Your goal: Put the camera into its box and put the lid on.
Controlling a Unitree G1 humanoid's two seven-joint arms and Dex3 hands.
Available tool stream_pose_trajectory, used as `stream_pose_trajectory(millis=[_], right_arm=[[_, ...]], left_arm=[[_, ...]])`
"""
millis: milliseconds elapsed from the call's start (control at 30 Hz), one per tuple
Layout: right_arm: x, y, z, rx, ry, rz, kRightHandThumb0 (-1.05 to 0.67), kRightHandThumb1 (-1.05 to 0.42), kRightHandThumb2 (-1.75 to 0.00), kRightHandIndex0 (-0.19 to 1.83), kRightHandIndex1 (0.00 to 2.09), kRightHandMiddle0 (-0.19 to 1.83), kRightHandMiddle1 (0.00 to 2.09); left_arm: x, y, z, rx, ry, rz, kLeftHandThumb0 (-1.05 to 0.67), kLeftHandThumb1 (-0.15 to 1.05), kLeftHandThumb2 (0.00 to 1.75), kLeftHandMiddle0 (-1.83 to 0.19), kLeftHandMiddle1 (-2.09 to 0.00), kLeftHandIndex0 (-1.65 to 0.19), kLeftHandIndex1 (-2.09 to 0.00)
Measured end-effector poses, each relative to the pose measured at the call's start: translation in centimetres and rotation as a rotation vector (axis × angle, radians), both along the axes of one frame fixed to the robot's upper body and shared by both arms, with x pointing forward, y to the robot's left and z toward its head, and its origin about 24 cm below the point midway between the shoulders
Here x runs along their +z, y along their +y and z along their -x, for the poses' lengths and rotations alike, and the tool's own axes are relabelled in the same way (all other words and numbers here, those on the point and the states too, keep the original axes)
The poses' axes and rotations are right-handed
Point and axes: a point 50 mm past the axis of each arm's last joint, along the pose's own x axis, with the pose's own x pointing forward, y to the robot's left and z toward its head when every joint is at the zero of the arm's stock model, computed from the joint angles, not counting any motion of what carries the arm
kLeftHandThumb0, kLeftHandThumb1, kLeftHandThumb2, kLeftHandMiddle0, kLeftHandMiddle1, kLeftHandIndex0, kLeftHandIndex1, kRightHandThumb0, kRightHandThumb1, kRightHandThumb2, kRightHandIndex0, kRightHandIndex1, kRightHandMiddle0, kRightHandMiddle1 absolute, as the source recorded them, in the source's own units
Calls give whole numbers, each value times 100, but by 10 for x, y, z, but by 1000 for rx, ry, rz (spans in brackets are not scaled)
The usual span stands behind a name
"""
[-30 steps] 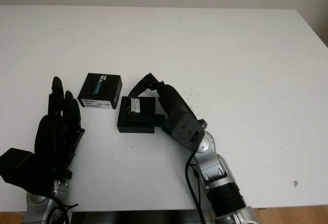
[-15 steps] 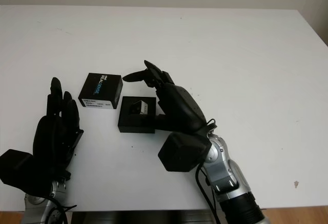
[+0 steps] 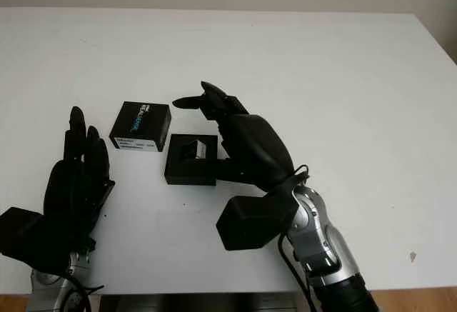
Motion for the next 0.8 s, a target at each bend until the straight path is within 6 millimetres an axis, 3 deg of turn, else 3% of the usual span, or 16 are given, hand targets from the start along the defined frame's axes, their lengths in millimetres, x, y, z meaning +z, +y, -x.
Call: stream_pose_trajectory(millis=[433, 800], right_arm=[[15, 27, 17, -43, -179, 344, -74, -90, -5, 31, 49, 22, 100], [39, 41, 7, -151, -261, 493, -73, -94, -6, 32, 48, 35, 96]], left_arm=[[2, -2, -2, -5, -7, 2, -66, 105, 62, 19, -2, 19, -1], [-1, -6, -4, 0, -4, 20, -65, 105, 62, 19, -1, 19, 0]])
